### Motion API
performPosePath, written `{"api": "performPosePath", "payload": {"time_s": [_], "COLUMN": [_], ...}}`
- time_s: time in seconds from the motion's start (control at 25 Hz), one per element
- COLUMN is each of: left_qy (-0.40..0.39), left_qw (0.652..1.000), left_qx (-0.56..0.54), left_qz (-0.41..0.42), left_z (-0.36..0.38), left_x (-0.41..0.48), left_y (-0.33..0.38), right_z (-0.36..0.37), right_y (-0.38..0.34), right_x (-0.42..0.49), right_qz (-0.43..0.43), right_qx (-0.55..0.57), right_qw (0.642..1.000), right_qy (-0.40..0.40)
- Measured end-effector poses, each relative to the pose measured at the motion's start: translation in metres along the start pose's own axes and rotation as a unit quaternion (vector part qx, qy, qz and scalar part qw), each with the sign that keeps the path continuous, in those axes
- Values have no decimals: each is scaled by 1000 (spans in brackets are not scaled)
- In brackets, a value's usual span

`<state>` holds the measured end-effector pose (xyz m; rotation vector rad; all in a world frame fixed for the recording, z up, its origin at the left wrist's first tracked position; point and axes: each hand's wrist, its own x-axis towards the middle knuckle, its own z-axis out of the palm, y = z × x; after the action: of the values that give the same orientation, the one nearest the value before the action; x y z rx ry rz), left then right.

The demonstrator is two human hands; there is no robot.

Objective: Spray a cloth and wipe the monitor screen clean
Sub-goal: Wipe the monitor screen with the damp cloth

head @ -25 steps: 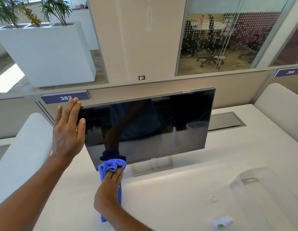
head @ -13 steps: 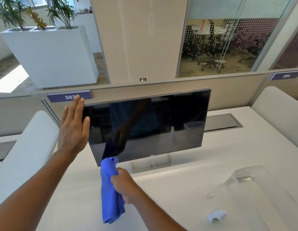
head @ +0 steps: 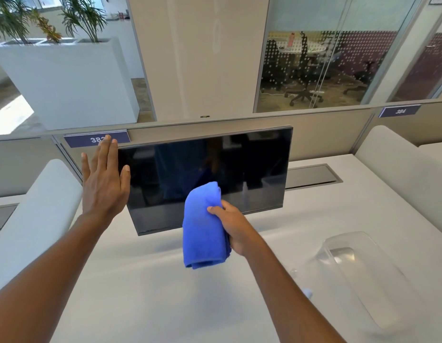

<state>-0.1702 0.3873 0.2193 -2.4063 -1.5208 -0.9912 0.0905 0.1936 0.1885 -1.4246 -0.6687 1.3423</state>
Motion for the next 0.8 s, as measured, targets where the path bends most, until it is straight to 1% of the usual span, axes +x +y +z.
{"api": "performPosePath", "payload": {"time_s": [0.08, 0.16, 0.24, 0.36, 0.6, 0.68, 0.8], "left_qy": [-3, -5, -6, 1, 12, 2, -36], "left_qw": [1000, 1000, 1000, 999, 999, 999, 997], "left_qx": [10, 21, 27, 33, 40, 40, 35], "left_qz": [4, 11, 14, 7, -18, -34, -51], "left_z": [-4, -7, -9, -7, 6, 14, 29], "left_x": [-1, -2, -4, -8, -36, -58, -99], "left_y": [0, 0, 0, 6, 22, 32, 56], "right_z": [-16, -30, -42, -56, -89, -104, -133], "right_y": [-10, -14, -15, -14, -14, -17, -19], "right_x": [-7, -13, -16, -19, -29, -32, -39], "right_qz": [-22, -25, -24, -12, 6, 4, 10], "right_qx": [12, 11, 1, -34, -2, -2, 20], "right_qw": [1000, 1000, 1000, 999, 1000, 1000, 1000], "right_qy": [-1, -2, -7, 9, 13, 9, 2]}}
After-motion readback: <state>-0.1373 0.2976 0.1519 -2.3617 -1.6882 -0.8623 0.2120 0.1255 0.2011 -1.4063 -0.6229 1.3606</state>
